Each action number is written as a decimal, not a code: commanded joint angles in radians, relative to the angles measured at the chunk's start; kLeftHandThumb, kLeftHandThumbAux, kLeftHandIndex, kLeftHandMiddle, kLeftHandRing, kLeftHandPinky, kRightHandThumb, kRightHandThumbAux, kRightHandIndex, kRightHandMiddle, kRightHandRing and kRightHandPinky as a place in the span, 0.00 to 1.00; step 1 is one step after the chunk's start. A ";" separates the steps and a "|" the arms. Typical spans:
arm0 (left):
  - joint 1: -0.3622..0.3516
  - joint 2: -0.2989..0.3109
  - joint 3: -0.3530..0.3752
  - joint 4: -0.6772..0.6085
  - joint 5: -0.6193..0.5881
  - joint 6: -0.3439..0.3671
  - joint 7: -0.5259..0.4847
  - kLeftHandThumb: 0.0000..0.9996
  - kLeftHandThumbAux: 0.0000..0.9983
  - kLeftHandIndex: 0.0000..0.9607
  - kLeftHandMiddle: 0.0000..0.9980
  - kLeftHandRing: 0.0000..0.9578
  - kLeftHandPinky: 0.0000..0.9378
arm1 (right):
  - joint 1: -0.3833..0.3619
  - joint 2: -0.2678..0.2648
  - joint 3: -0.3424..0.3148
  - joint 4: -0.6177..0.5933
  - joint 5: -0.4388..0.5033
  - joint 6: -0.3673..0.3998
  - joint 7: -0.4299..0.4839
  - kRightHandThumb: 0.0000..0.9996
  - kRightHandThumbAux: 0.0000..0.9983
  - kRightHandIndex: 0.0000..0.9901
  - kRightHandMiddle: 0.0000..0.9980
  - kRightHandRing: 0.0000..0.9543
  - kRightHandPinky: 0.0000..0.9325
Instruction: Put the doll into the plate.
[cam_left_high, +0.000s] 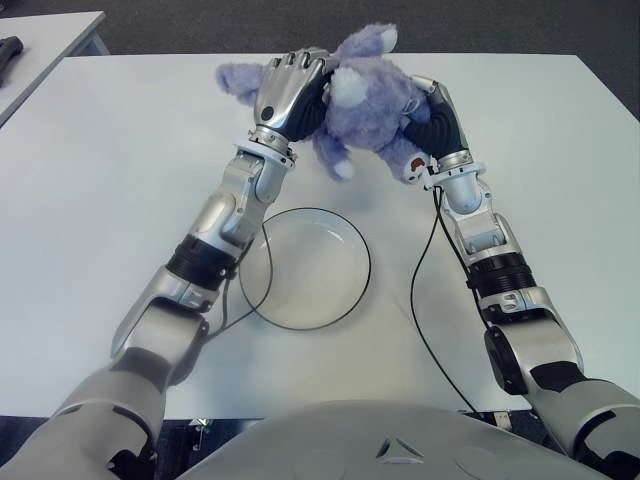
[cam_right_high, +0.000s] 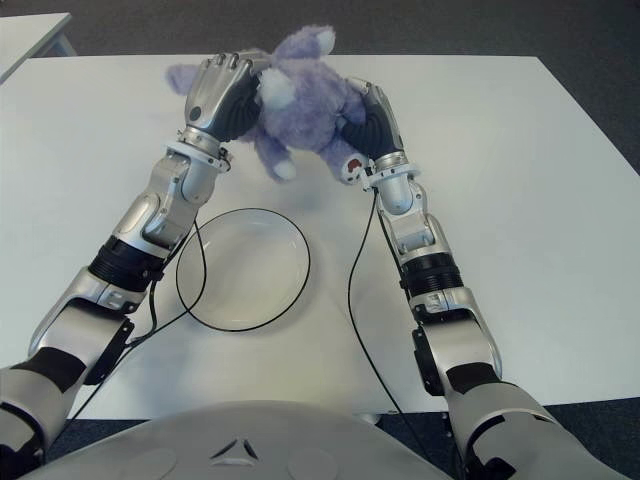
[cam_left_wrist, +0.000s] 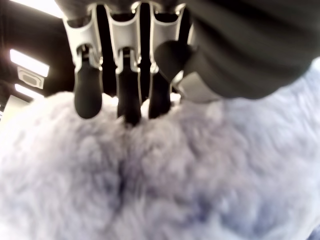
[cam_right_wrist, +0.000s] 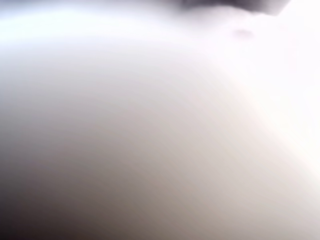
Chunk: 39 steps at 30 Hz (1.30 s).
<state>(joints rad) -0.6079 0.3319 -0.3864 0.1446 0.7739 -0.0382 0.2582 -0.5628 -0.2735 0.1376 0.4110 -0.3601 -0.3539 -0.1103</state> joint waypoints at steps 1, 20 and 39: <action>0.026 -0.014 -0.025 -0.036 0.016 -0.025 -0.038 0.85 0.67 0.42 0.55 0.88 0.91 | 0.014 0.004 0.031 -0.021 -0.023 0.015 0.034 0.71 0.71 0.44 0.89 0.93 0.94; -0.005 -0.013 -0.026 -0.040 0.093 -0.031 -0.032 0.85 0.67 0.41 0.55 0.88 0.87 | -0.024 -0.023 0.061 -0.067 -0.101 0.048 0.051 0.71 0.71 0.44 0.88 0.91 0.94; 0.165 0.069 0.017 -0.337 0.056 -0.034 -0.244 0.85 0.67 0.42 0.55 0.88 0.92 | 0.092 -0.099 0.035 -0.222 0.028 -0.144 0.169 0.71 0.71 0.44 0.86 0.90 0.93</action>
<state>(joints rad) -0.4616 0.4010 -0.3535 -0.1823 0.8355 -0.0576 0.0654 -0.4662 -0.3886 0.1511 0.1943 -0.3463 -0.4390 0.0396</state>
